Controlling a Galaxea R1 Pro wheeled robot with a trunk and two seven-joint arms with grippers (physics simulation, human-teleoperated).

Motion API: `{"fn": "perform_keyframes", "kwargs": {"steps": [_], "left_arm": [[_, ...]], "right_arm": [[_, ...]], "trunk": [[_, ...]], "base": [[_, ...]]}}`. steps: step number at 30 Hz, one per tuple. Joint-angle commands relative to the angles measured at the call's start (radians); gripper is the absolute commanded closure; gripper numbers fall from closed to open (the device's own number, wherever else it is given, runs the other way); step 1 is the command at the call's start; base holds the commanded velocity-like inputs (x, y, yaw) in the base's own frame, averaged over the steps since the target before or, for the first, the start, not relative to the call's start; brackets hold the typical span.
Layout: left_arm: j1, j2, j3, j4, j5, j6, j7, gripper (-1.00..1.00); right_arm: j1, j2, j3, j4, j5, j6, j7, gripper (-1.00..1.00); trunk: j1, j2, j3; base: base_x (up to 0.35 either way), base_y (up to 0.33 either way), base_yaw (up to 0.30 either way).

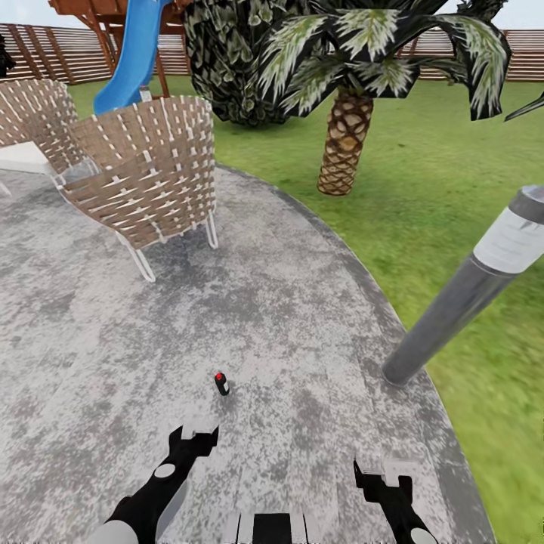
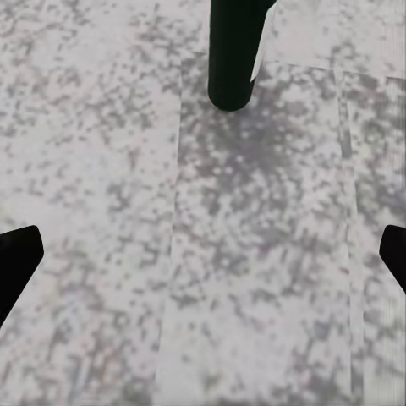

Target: Pick up the pesticide atomizer in the garden and spray insectifuge to fully cover both potted plants in the garden.

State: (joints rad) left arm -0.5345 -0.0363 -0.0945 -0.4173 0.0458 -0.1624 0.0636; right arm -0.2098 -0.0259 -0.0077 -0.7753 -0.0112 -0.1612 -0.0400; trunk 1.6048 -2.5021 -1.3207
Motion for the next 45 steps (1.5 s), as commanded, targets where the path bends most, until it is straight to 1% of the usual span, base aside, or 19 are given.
{"fn": "perform_keyframes", "kwargs": {"steps": [1, 4, 8, 14, 25, 28, 30, 37, 45], "left_arm": [[0.0, 0.001, -0.008, 0.001, 0.005, -0.011, 0.006, -1.0], [0.0, 0.003, -0.008, 0.006, 0.004, -0.045, 0.006, -1.0], [-0.001, 0.003, -0.008, 0.008, 0.004, -0.057, 0.005, -1.0], [-0.001, 0.003, -0.008, 0.008, 0.003, -0.058, 0.005, -1.0], [-0.001, -0.001, -0.008, 0.008, 0.003, -0.06, 0.005, -1.0], [-0.001, 0.001, -0.008, 0.008, 0.003, -0.06, 0.005, -1.0], [-0.001, 0.0, -0.008, 0.008, 0.003, -0.061, 0.005, -1.0], [0.001, 0.001, -0.008, 0.008, 0.003, -0.066, 0.005, -1.0], [0.001, 0.0, -0.009, 0.008, 0.003, -0.066, 0.005, -1.0]], "right_arm": [[0.0, 0.0, 0.001, 0.001, -0.001, -0.003, -0.003, -1.0], [0.0, 0.0, 0.001, 0.001, -0.001, -0.003, -0.004, -1.0], [0.0, 0.0, 0.002, 0.001, -0.001, -0.003, -0.004, -1.0], [0.0, 0.0, 0.002, -0.001, -0.001, -0.003, -0.006, -1.0], [0.0, 0.0, 0.001, 0.0, 0.004, -0.004, -0.005, -1.0], [0.0, -0.005, 0.0, 0.003, 0.006, -0.004, -0.005, -1.0], [0.0, -0.009, -0.002, 0.011, 0.005, -0.004, -0.005, -1.0], [0.0, -0.011, -0.001, 0.015, 0.004, -0.006, -0.004, -1.0], [0.0, -0.011, 0.002, 0.017, 0.005, -0.006, -0.003, -1.0]], "trunk": [[0.0, -0.001, -0.006], [0.002, -0.001, -0.023], [0.003, -0.002, -0.045], [0.006, -0.004, -0.074], [0.011, -0.006, -0.117], [0.012, -0.007, -0.129], [0.012, -0.007, -0.129], [0.012, -0.007, -0.129], [0.012, -0.007, -0.129]], "base": [[0.0, 0.0, 0.0], [0.0, 0.0, 0.0], [0.0, 0.0, 0.0], [0.0, 0.0, 0.0], [0.0, 0.0, 0.0], [0.0, 0.0, 0.0], [0.0, 0.0, 0.0], [0.013, 0.0, 0.0], [0.235, 0.0, 0.0]]}}
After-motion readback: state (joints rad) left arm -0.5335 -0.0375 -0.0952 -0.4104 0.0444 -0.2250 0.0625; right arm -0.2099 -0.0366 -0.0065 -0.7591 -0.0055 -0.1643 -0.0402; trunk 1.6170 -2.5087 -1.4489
